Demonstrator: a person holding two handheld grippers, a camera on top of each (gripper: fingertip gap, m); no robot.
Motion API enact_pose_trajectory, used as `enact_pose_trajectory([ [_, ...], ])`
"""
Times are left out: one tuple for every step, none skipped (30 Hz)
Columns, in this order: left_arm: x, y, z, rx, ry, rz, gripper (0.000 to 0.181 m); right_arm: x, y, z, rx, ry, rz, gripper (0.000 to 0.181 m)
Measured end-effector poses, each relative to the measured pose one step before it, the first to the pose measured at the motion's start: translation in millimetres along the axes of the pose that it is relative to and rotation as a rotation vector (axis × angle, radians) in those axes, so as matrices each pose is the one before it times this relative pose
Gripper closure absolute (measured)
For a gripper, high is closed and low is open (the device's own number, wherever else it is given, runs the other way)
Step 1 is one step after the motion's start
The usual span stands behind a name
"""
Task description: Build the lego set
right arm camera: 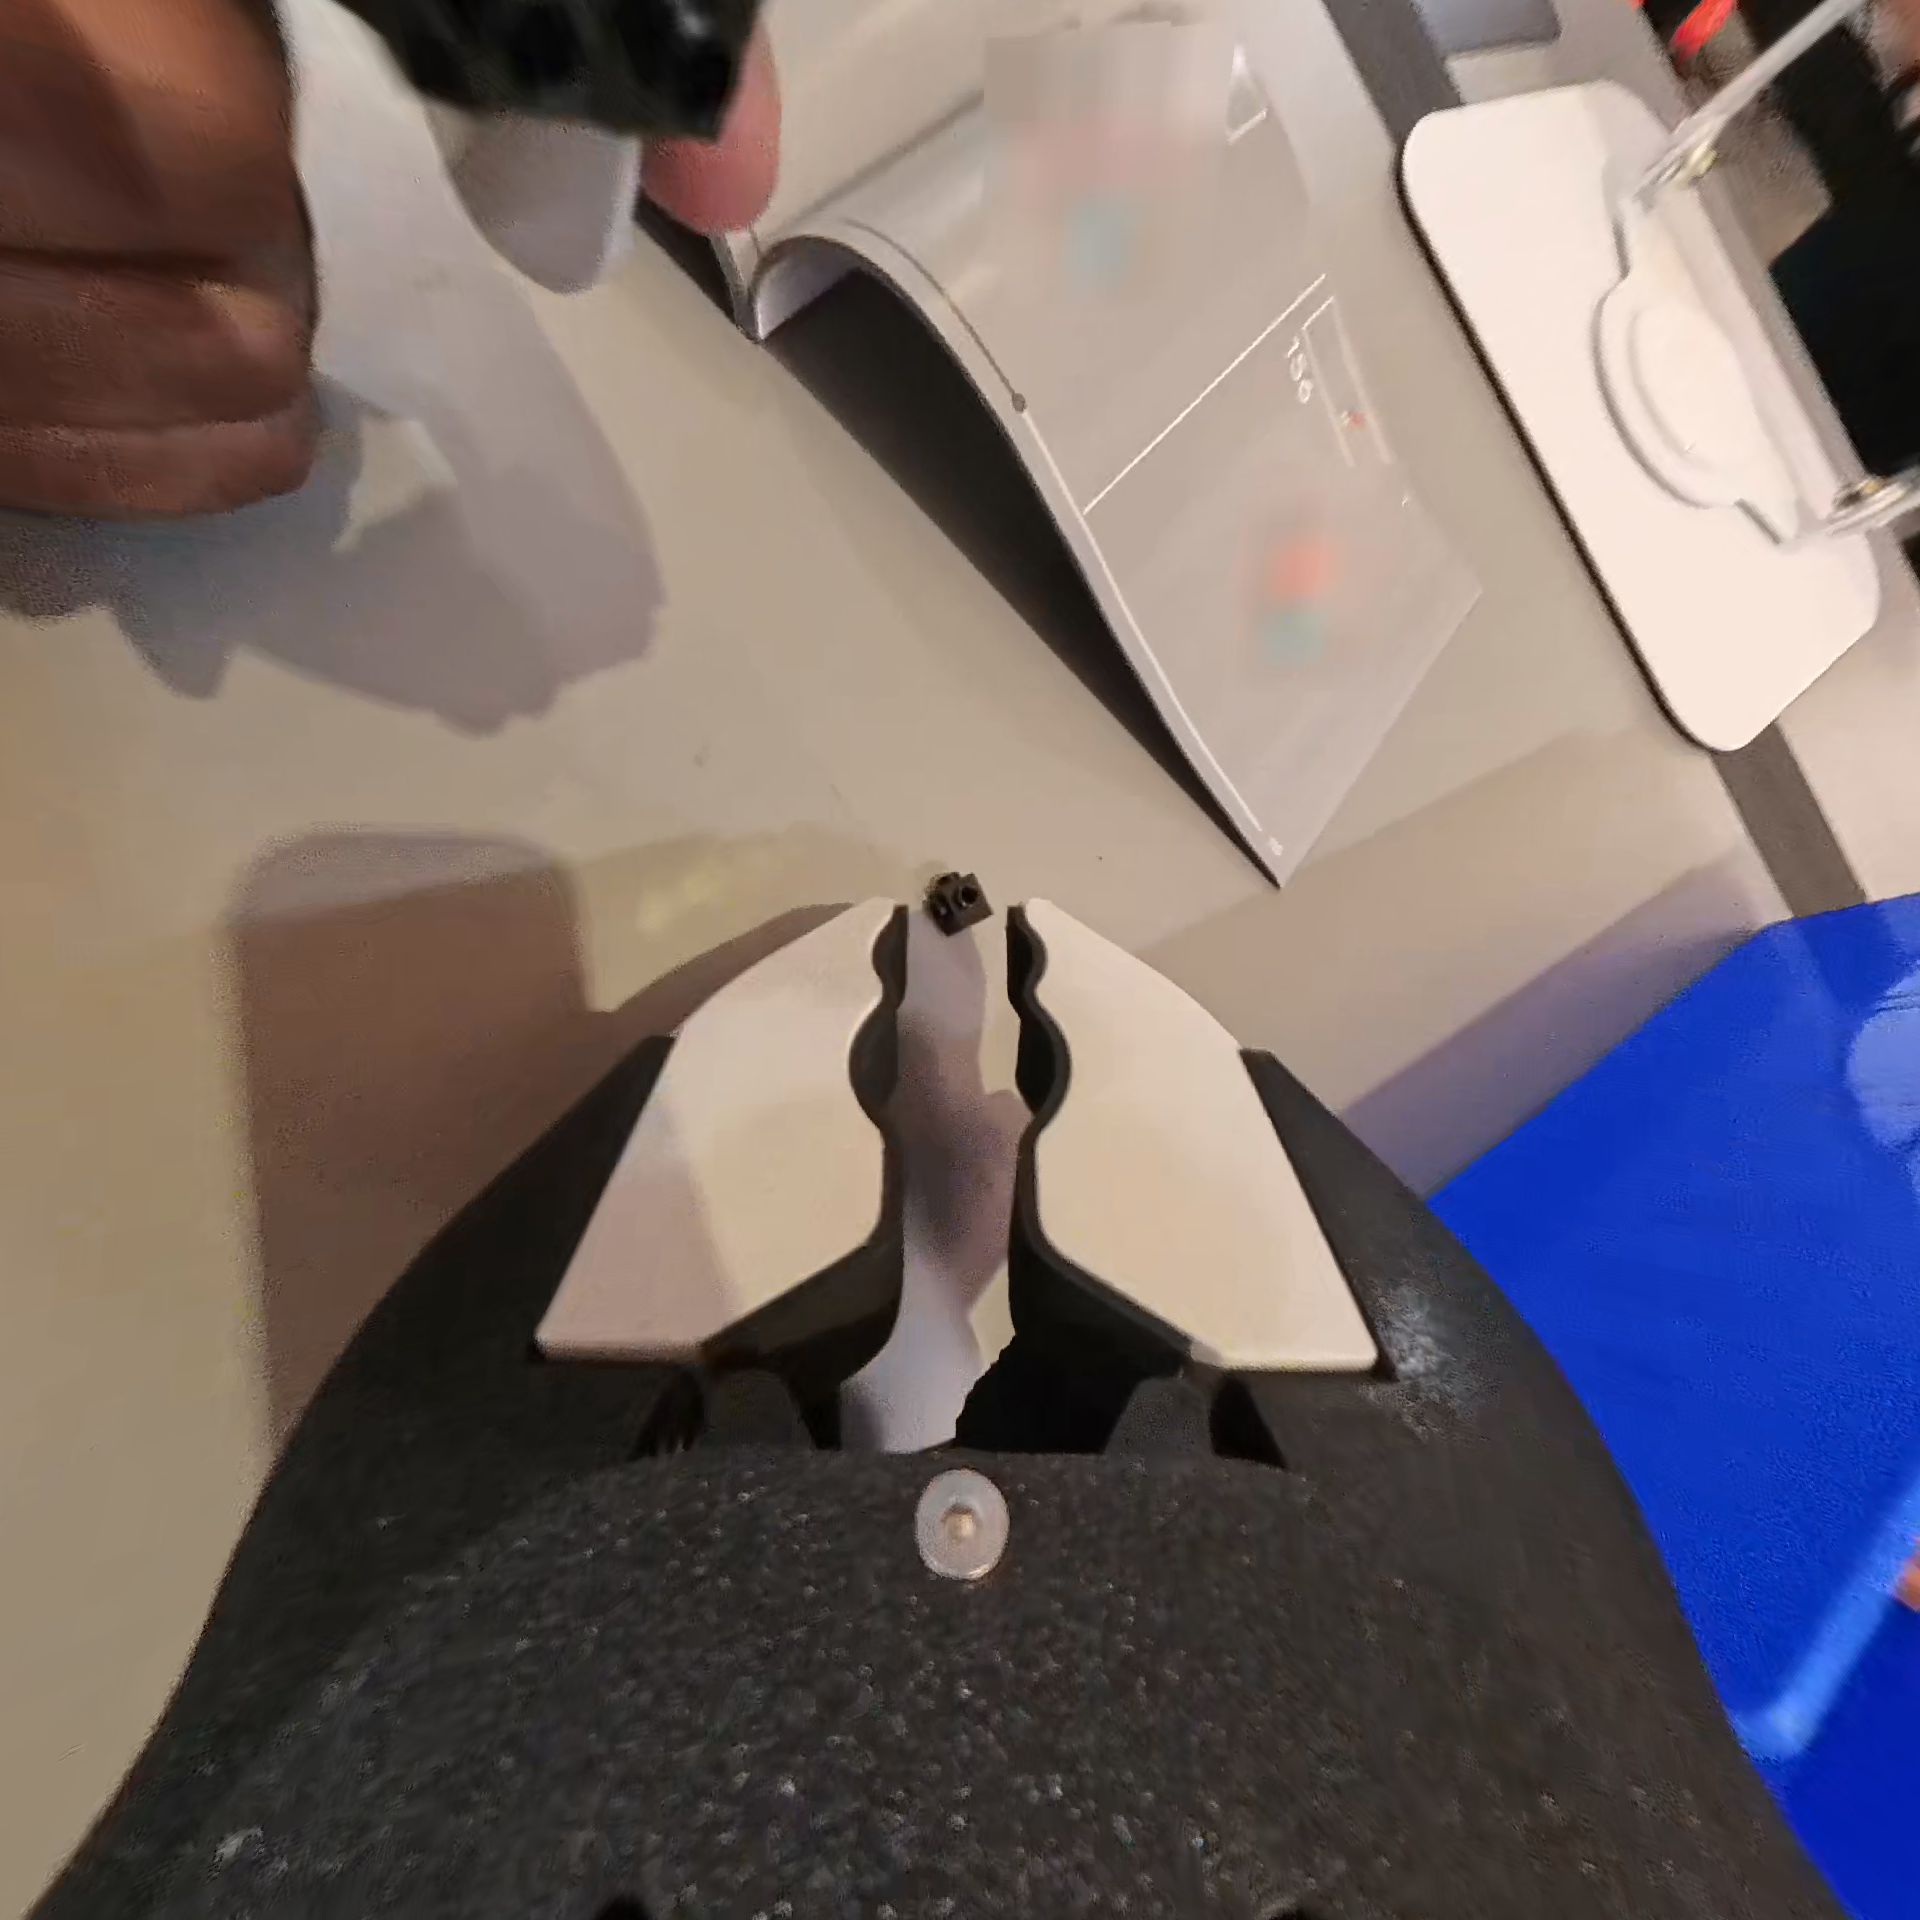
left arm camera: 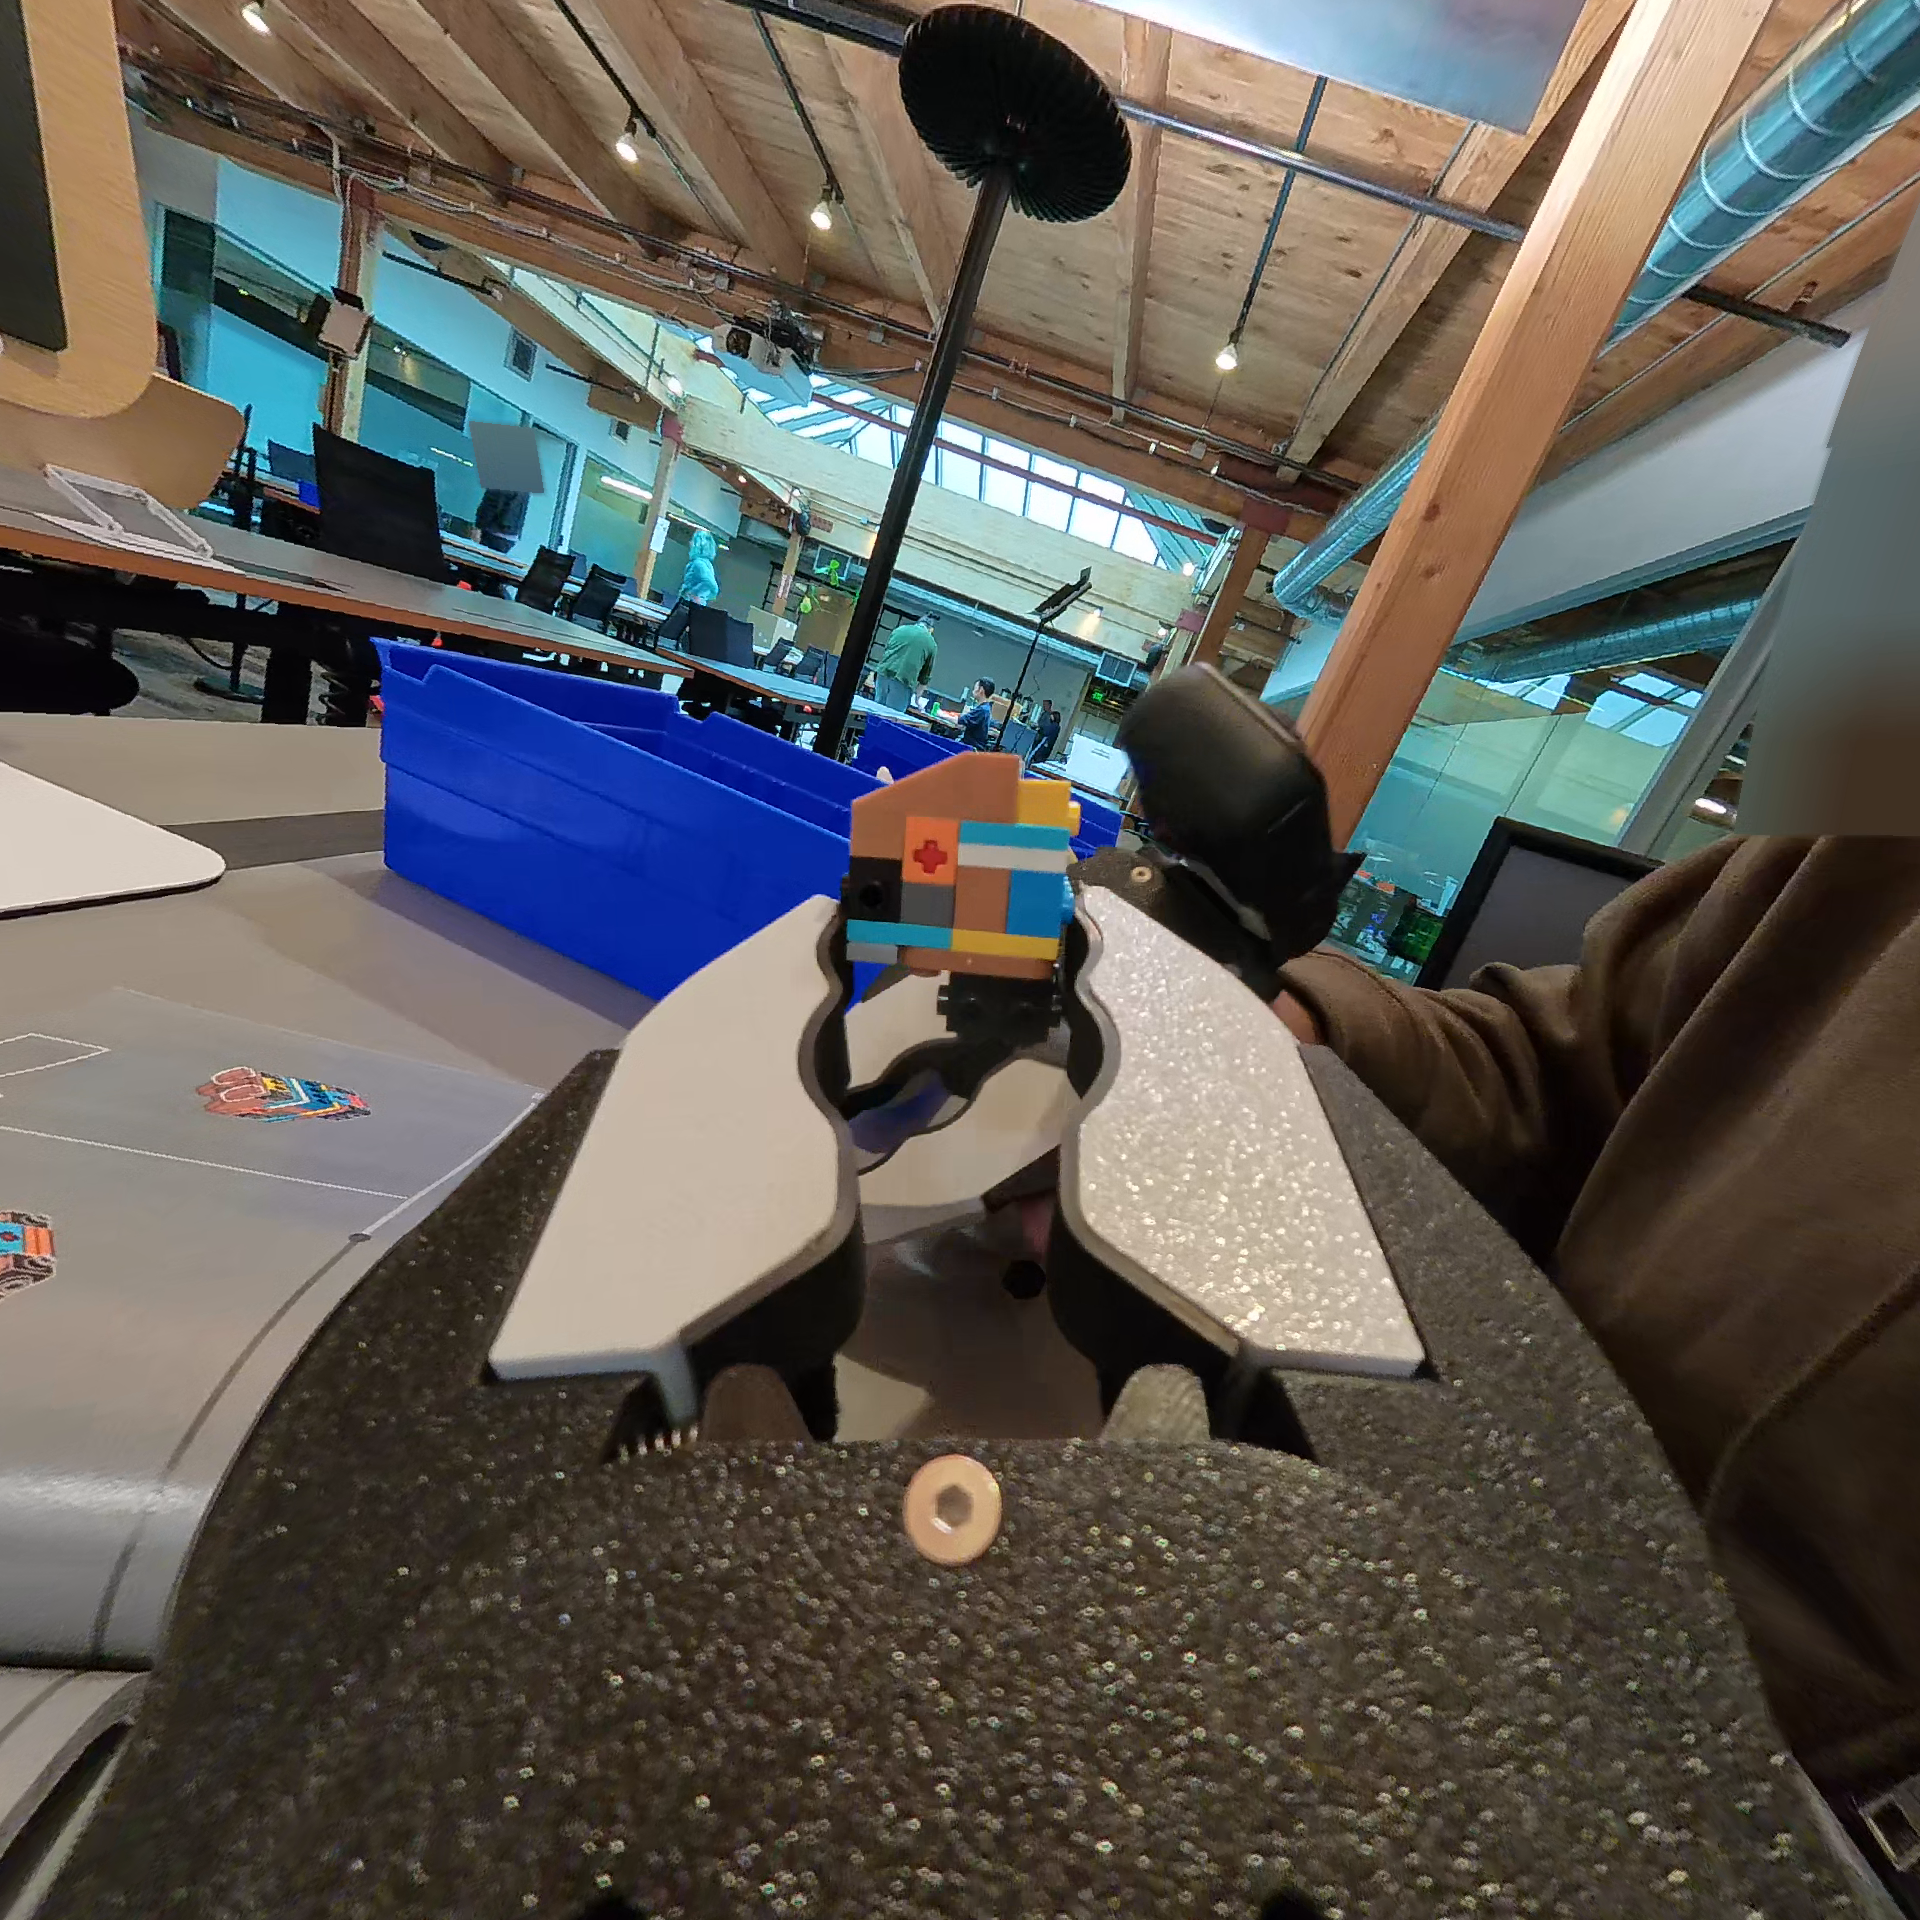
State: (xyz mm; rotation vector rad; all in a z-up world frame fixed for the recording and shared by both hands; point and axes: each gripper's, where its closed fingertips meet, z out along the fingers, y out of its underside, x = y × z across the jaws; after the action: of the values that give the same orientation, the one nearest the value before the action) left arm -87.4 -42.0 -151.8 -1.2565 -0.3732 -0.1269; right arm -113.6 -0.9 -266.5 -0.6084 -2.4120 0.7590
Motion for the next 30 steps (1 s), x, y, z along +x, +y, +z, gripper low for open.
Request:
enact_pose_trajectory([
  [0.01, -0.08, -0.07, 0.0004, -0.0001, -0.0004, 0.142, -0.61, 1.18, 3.97, -0.0183, -0.0047, 0.0148, 0.162],
  [-0.05, 0.04, -0.02, -0.0003, -0.0004, 0.0, 0.142, -1.04, 2.25, 3.57, -0.0226, -0.0078, 0.0132, 0.161],
  [-0.01, 0.02, 0.11, -0.0001, 0.0004, -0.0002, 0.142, -1.4, 2.85, 3.31, -0.0237, -0.0112, 0.0103, 0.161],
  [-0.06, 0.23, 0.04, -0.0003, 0.0001, -0.001, 0.142, -0.52, 0.36, 1.46, -0.0027, -0.0052, 0.0139, 0.161],
  [0.02, 0.11, 0.05, -0.0006, 0.0, -0.0002, 0.142, -0.2, 0.37, 0.18, -0.0019, -0.0046, 0.014, 0.161],
  [0.01, 0.0, 0.0, 0.0, 0.0001, 0.0002, 0.142, -0.66, 0.51, -0.34, -0.0001, -0.0078, 0.0072, 0.16],
  [-0.05, -0.12, -0.05, 0.0007, -0.0003, -0.0001, 0.142, -1.19, 0.1, -0.25, 0.0027, -0.0114, 0.0033, 0.16],
  [-0.13, 0.09, 0.09, -0.0002, 0.0003, -0.0006, 0.142, -0.9, -0.2, 0.12, 0.0045, -0.0116, 0.007, 0.16],
  [-0.03, 0.26, 0.11, -0.0011, 0.0004, -0.0004, 0.142, -0.18, -0.41, 0.49, 0.0044, -0.0092, 0.0106, 0.16],
  [0.05, 0.2, 0.11, -0.0008, -0.0002, 0.0006, 0.142, 0.25, -0.88, 0.79, 0.0078, -0.0084, 0.0092, 0.16],
  [0.04, 0.19, 0.12, -0.0007, -0.0001, 0.0009, 0.142, 0.89, -0.95, 0.87, 0.0088, -0.0046, 0.011, 0.162],
  [0.14, -0.08, -0.02, -0.0004, 0.0, 0.0015, 0.142, 1.47, -0.92, 0.47, 0.0083, -0.0018, 0.0095, 0.167],
  [0.12, -0.03, -0.01, 0.0, -0.0002, 0.0012, 0.142, 1.01, -0.83, 0.06, 0.0089, -0.0039, 0.0048, 0.176],
  [0.03, -0.03, -0.01, -0.0002, -0.0005, 0.0006, 0.142, -0.04, -0.45, -0.1, 0.0066, -0.0106, 0.006, 0.177],
  [0.01, -0.05, 0.0, -0.0003, 0.0001, 0.0006, 0.142, -0.82, -0.65, -0.33, 0.0093, -0.014, 0.0046, 0.181],
  [0.07, 0.07, -0.04, -0.0003, 0.0, 0.0003, 0.142, -1.44, -0.29, -0.52, 0.0098, -0.014, -0.0002, 0.181],
  [0.05, -0.11, -0.08, 0.0001, -0.0003, 0.0004, 0.142, -2.44, -0.19, -0.88, 0.0083, -0.0166, -0.0111, 0.181],
  [0.02, -0.15, -0.06, 0.0004, -0.0003, 0.0009, 0.142, -3.44, -0.47, -1.73, 0.0117, -0.0182, -0.0233, 0.181],
  [0.05, -0.26, -0.02, 0.0006, -0.0004, 0.0006, 0.142, -1.65, 0.63, -2.06, 0.0025, -0.0058, -0.0186, 0.181],
  [-0.1, -0.14, -0.04, 0.0008, -0.0005, 0.0003, 0.142, 0.3, 1.22, -2.33, -0.0026, 0.0022, -0.0119, 0.181],
  [-0.22, -0.1, -0.05, 0.0003, -0.0009, -0.0001, 0.142, -0.15, 0.33, -2.7, 0.0058, -0.0025, -0.0121, 0.181],
  [-0.24, 0.01, -0.08, 0.0, -0.0006, -0.0011, 0.142, -0.74, -0.07, -3.36, 0.0104, -0.0073, -0.009, 0.181],
  [-0.22, -0.22, -0.1, 0.001, -0.0012, -0.0006, 0.142, 0.92, 0.93, -3.5, 0.0018, 0.0015, 0.0045, 0.181],
  [-0.22, -0.16, -0.13, 0.0008, -0.0012, 0.0005, 0.142, 1.45, 1.33, -3.43, -0.0015, 0.005, 0.011, 0.181],
  [-0.32, -0.08, -0.09, -0.0003, -0.0018, 0.0015, 0.142, 0.36, 1.53, -2.99, -0.0019, -0.0014, 0.0105, 0.181],
  [-0.28, -0.15, -0.05, 0.0002, -0.0019, 0.0008, 0.142, -0.07, 2.47, -2.33, -0.0109, -0.003, 0.0136, 0.181],
  [-0.31, -0.11, -0.11, 0.0015, -0.0016, -0.0011, 0.142, 0.25, 2.5, -1.29, -0.0156, 0.0006, 0.015, 0.179],
  [-0.35, -0.03, -0.03, 0.0007, -0.0008, -0.0016, 0.142, -0.16, 0.85, -0.49, -0.0071, 0.0022, 0.0125, 0.176],
  [-0.31, 0.01, 0.03, 0.0002, -0.0012, -0.0009, 0.142, -0.1, -0.04, 0.37, -0.0062, 0.0042, 0.0127, 0.175],
  [-0.2, -0.01, 0.04, 0.0005, -0.001, -0.0009, 0.142, -0.16, 0.27, 1.28, -0.0132, 0.0039, 0.0096, 0.174],
])
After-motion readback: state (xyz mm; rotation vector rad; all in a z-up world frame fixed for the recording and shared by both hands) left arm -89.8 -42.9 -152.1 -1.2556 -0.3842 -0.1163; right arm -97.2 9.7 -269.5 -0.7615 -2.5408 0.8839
